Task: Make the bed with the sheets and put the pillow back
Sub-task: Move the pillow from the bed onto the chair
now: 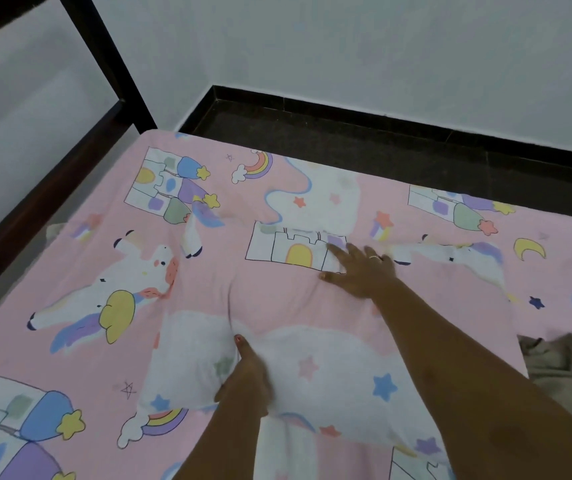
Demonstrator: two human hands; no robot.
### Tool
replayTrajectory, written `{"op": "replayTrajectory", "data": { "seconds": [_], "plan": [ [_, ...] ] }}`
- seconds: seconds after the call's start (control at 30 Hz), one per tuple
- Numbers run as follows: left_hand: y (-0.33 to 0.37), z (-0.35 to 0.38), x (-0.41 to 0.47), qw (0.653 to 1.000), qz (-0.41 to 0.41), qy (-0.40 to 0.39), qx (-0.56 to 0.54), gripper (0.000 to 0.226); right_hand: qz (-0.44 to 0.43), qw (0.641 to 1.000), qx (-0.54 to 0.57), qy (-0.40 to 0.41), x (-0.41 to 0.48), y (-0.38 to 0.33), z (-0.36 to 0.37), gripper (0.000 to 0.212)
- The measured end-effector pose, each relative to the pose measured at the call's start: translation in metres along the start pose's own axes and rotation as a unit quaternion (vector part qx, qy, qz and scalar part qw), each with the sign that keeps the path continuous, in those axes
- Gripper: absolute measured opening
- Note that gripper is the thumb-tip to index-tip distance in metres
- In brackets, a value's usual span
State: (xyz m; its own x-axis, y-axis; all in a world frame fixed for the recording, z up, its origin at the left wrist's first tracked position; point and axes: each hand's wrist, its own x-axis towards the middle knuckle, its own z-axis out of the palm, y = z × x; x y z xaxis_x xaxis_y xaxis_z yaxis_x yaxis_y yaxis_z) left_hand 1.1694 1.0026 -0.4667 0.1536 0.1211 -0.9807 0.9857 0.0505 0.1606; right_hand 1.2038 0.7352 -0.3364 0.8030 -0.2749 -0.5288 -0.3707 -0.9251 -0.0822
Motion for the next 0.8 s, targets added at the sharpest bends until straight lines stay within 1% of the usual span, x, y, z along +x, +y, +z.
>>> {"op": "replayTrajectory", "data": {
  "seconds": [0.07, 0.13, 0.17, 0.2, 0.23, 0.3, 0.33, 0.37, 0.4, 0.43, 0.47, 0.5, 0.53, 0.57, 0.6, 0.67, 0.73, 0.77, 0.8],
  "plan": [
    [-0.001, -0.005, 0.047, 0.999, 0.005, 0.016, -0.049, 0.163, 0.025, 1.0, -0.006, -0.001, 0.009, 0.016, 0.003, 0.081],
    [-0.012, -0.004, 0.077, 0.996, 0.018, 0.033, -0.083, 0.166, 0.045, 0.999, 0.008, 0.0, 0.015, 0.031, 0.005, 0.087],
    [-0.015, -0.003, 0.068, 0.993, 0.032, 0.058, -0.097, 0.163, 0.051, 0.998, 0.02, 0.002, 0.017, 0.037, 0.005, 0.09],
    [-0.016, 0.002, 0.047, 0.99, 0.057, 0.078, -0.105, 0.158, 0.055, 0.998, 0.034, 0.003, 0.016, 0.04, 0.005, 0.094],
    [-0.01, 0.012, 0.007, 0.985, 0.075, 0.113, -0.108, 0.151, 0.056, 0.997, 0.05, 0.002, 0.015, 0.041, 0.005, 0.098],
    [-0.014, 0.024, -0.061, 0.966, 0.076, 0.139, -0.202, 0.127, 0.06, 0.995, 0.074, -0.007, 0.009, 0.041, 0.002, 0.103],
    [-0.02, 0.022, -0.08, 0.955, 0.081, 0.158, -0.239, 0.118, 0.06, 0.995, 0.08, -0.009, 0.005, 0.04, 0.001, 0.101],
    [-0.028, 0.018, -0.09, 0.945, 0.082, 0.17, -0.268, 0.114, 0.056, 0.995, 0.08, -0.014, -0.001, 0.038, -0.002, 0.096],
    [-0.035, 0.012, -0.103, 0.942, 0.092, 0.141, -0.29, 0.115, 0.049, 0.995, 0.083, -0.02, -0.007, 0.035, -0.004, 0.088],
    [-0.045, 0.003, -0.107, 0.935, 0.105, 0.095, -0.324, 0.118, 0.041, 0.995, 0.092, -0.023, -0.012, 0.034, -0.006, 0.079],
    [-0.053, -0.007, -0.109, 0.933, 0.12, 0.037, -0.338, 0.115, 0.029, 0.993, 0.108, -0.024, -0.02, 0.031, -0.009, 0.07],
    [-0.058, -0.015, -0.119, 0.928, 0.134, -0.022, -0.348, 0.1, 0.018, 0.992, 0.125, -0.021, -0.03, 0.029, -0.013, 0.064],
    [-0.058, -0.025, -0.129, 0.922, 0.159, -0.064, -0.347, 0.08, 0.007, 0.99, 0.138, -0.013, -0.043, 0.024, -0.022, 0.058],
    [-0.059, -0.032, -0.138, 0.917, 0.182, -0.089, -0.345, 0.065, -0.003, 0.988, 0.152, -0.006, -0.053, 0.02, -0.03, 0.053],
    [-0.06, -0.036, -0.146, 0.916, 0.202, -0.098, -0.332, 0.059, -0.01, 0.986, 0.165, 0.001, -0.06, 0.018, -0.036, 0.048],
    [-0.058, -0.054, -0.174, 0.906, 0.224, -0.108, -0.341, 0.061, -0.037, 0.981, 0.189, 0.015, -0.086, 0.006, -0.057, 0.039],
    [-0.049, -0.079, -0.207, 0.886, 0.248, -0.117, -0.373, 0.058, -0.061, 0.975, 0.213, 0.026, -0.111, -0.01, -0.075, 0.027],
    [-0.042, -0.093, -0.219, 0.88, 0.259, -0.128, -0.376, 0.058, -0.069, 0.97, 0.229, 0.033, -0.121, -0.02, -0.084, 0.027],
    [-0.035, -0.109, -0.237, 0.874, 0.271, -0.135, -0.379, 0.056, -0.08, 0.965, 0.245, 0.045, -0.132, -0.033, -0.094, 0.032]
  ]
}}
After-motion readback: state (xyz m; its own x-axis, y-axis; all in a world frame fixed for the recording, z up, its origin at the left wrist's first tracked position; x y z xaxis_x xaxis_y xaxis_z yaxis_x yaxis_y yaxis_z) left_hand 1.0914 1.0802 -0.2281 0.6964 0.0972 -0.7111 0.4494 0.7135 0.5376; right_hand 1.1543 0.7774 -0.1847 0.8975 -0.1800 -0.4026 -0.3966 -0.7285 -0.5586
